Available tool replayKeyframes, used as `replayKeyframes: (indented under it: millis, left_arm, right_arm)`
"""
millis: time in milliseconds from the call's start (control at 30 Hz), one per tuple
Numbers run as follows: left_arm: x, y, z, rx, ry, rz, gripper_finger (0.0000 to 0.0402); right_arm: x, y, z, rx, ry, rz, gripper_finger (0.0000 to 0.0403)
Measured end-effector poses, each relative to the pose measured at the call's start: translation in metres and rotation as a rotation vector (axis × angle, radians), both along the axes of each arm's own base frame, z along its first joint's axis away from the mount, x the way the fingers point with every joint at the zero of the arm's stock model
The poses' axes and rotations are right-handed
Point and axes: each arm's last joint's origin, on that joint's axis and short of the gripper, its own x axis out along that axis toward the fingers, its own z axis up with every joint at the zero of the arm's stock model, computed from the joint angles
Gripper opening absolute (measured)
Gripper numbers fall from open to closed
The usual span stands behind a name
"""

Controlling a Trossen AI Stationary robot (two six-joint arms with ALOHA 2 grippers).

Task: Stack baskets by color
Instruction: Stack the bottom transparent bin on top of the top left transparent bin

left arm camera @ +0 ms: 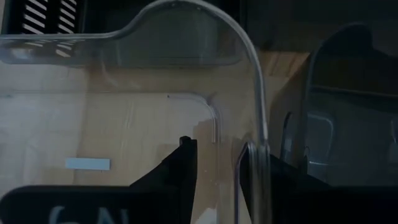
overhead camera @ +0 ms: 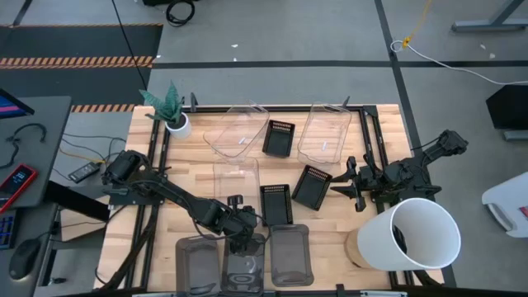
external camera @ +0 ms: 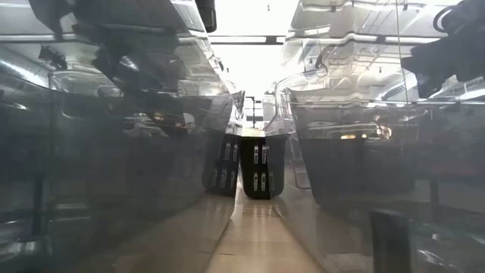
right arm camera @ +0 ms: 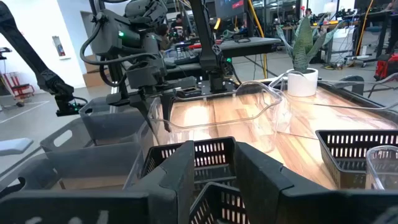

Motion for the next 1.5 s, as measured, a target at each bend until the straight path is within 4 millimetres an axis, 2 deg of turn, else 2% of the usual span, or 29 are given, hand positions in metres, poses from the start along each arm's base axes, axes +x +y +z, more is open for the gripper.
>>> replayKeyframes:
  millis: [100,333,600,1033,1300,1500]
  left_arm:
    - [0.0,0.0,0.0,0.001,0.003,-0.001,0.0099]
    - [-0.001,-0.001,0.001,-0.011,0.014,-0.034,0.0012]
    - [-0.009,-0.004,0.017,-0.037,-0.016,-0.058,0.0008]
    - [-0.026,-0.005,0.057,-0.002,-0.147,-0.1,0.0007]
    - [-0.04,0.007,0.093,0.017,-0.251,-0.158,0.0007]
    - [-0.047,0.03,0.119,0.074,-0.326,-0.236,0.0007]
  right_arm:
    - [0.0,0.0,0.0,0.0,0.0,0.0,0.0119]
    - [0.0,0.0,0.0,0.0,0.0,0.0,0.0119]
    - [0.0,0.0,0.0,0.0,0.0,0.0,0.0119]
    - [0.0,0.0,0.0,0.0,0.001,0.0,0.0119]
    - [0.0,0.0,0.0,0.0,0.001,0.0,0.0119]
    - [0.0,0.0,0.0,0.0,0.0,0.0,0.0119]
